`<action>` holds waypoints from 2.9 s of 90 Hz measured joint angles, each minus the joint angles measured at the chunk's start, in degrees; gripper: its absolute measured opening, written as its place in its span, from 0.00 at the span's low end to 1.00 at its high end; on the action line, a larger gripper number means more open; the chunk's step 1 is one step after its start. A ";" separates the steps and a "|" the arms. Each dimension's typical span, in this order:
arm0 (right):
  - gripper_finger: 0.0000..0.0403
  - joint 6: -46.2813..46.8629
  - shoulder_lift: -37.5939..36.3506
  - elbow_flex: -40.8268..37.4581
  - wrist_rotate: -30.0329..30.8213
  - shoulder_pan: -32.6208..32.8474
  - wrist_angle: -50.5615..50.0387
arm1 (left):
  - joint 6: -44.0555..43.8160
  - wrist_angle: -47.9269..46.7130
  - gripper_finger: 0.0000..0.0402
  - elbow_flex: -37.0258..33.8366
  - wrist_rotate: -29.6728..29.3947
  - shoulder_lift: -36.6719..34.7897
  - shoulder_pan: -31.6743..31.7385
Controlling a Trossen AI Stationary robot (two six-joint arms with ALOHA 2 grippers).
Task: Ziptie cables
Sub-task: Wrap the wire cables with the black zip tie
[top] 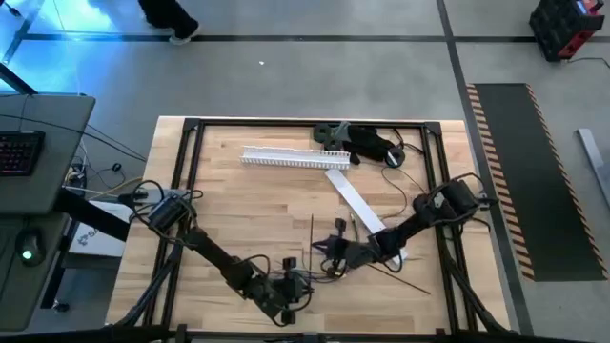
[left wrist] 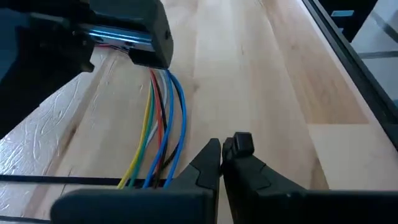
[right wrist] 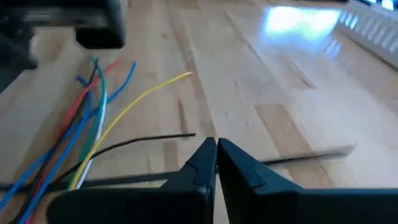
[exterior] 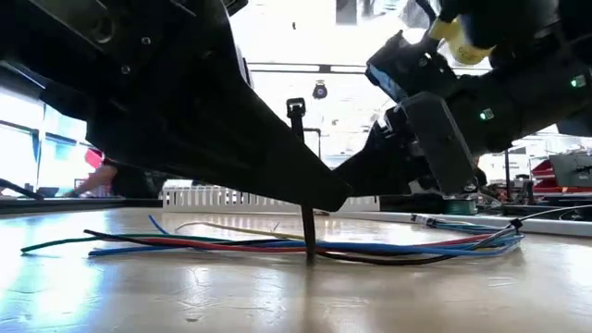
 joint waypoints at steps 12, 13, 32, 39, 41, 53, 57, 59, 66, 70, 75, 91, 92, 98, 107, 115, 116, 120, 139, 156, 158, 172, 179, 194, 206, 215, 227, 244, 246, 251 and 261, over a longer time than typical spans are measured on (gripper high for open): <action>0.10 6.12 -0.93 0.00 -3.51 -3.60 -0.01 | 0.00 0.02 0.00 0.00 0.00 0.00 0.00; 0.11 6.66 -0.97 0.00 -4.06 -4.03 -0.13 | -0.01 0.02 0.00 0.00 0.01 0.00 0.00; 0.43 11.08 -1.03 0.00 -9.96 -11.11 -0.73 | -0.04 0.02 0.00 0.00 0.11 0.00 0.00; 0.54 12.15 -1.03 0.00 -9.90 -12.70 -0.77 | -0.01 0.02 0.00 0.00 0.11 0.00 0.00; 0.57 12.80 -1.03 0.00 -9.91 -13.14 -0.94 | -0.01 0.02 0.00 0.00 0.12 0.00 0.00; 0.67 18.49 -1.03 0.04 -13.88 -16.20 -6.73 | -0.04 -0.10 0.00 0.00 0.35 0.00 0.00; 0.68 19.22 -1.03 0.07 -17.08 -17.09 -7.43 | -0.03 -0.23 0.00 0.00 0.37 -0.02 0.00; 0.68 19.27 -1.01 0.07 -19.12 -17.50 -7.48 | -0.02 -0.25 0.00 0.00 0.37 0.00 0.00; 0.68 18.65 -0.73 0.09 -24.23 -18.35 -6.86 | -0.01 -0.27 0.00 0.00 0.39 -0.01 0.01; 0.67 17.71 -0.52 0.11 -25.89 -18.27 -6.44 | 0.00 -0.31 0.00 0.00 0.41 -0.02 0.06; 0.66 16.88 -0.43 0.11 -27.89 -17.83 -5.96 | -0.02 -0.47 0.00 0.00 0.44 -0.02 0.07; 0.61 15.74 -0.27 0.11 -32.19 -15.85 -4.69 | -0.13 -0.90 0.00 0.00 0.50 -0.04 0.07; 0.61 15.74 -0.27 0.11 -32.20 -15.67 -4.69 | -0.20 -0.96 0.00 0.00 0.50 -0.04 0.07; 0.60 15.45 -0.23 0.11 -32.03 -14.78 -4.54 | -0.63 -1.38 0.00 0.00 0.48 -0.04 0.09; 0.57 14.48 -0.11 0.05 -29.39 -13.31 -3.98 | -0.65 -1.48 0.00 0.00 0.48 -0.04 0.09; 0.54 14.36 -0.03 -0.06 -28.68 -12.52 -2.73 | -0.98 -1.51 0.00 0.00 0.48 -0.04 0.09; 0.54 14.29 -0.02 -0.07 -28.71 -12.48 -2.43 | -1.00 -1.52 0.00 0.00 0.48 -0.04 0.09; 0.53 14.14 0.00 -0.07 -28.90 -12.42 -1.24 | -1.01 -1.54 0.00 0.00 0.46 -0.04 0.09; 0.52 14.68 -2.40 -0.07 -21.98 -14.48 0.12 | -1.05 -1.56 0.00 0.00 0.44 -0.04 0.09; 0.61 17.67 -4.27 -0.02 -21.30 -17.80 -1.58 | -1.53 -2.44 0.00 0.00 0.28 -0.07 0.11; 0.63 17.98 -4.27 -0.02 -22.01 -18.15 -1.92 | -1.59 -2.44 0.00 0.00 0.29 -0.07 0.11; 0.74 20.78 -4.27 -0.02 -24.55 -19.47 -8.03 | -2.45 -3.26 0.00 0.00 0.28 -0.09 0.11; 0.76 22.84 -4.27 -0.02 -24.34 -19.67 -11.04 | -2.48 -3.26 0.00 0.00 0.30 -0.09 0.11; 0.77 22.01 -4.39 0.11 -22.47 -19.87 -13.16 | -2.49 -3.41 0.00 0.00 0.31 -0.09 0.11; 0.77 22.54 -5.76 0.02 -23.27 -20.58 -14.78 | -2.62 -3.44 0.00 0.00 0.31 -0.09 0.11; 0.77 24.28 -6.06 0.04 -24.86 -20.58 -16.63 | -2.78 -3.61 0.00 0.00 0.25 -0.09 0.11; 0.77 24.99 -5.86 0.13 -25.28 -19.16 -17.85 | -2.88 -3.63 0.00 0.00 0.07 -0.09 0.11; 0.77 26.24 -5.51 -0.02 -27.52 -16.48 -15.51 | -3.03 -3.71 0.00 0.00 0.00 -0.09 0.11; 0.77 26.45 -5.48 -0.02 -27.79 -16.20 -15.25 | -3.06 -3.74 0.00 0.00 0.00 -0.09 0.09; 0.77 26.61 -5.41 -0.09 -28.61 -15.59 -14.37 | -3.27 -3.90 0.00 0.00 -0.02 -0.09 0.11; 0.77 26.81 -5.27 -0.19 -30.54 -14.88 -12.07 | -3.35 -3.90 0.00 0.00 -0.09 -0.09 0.11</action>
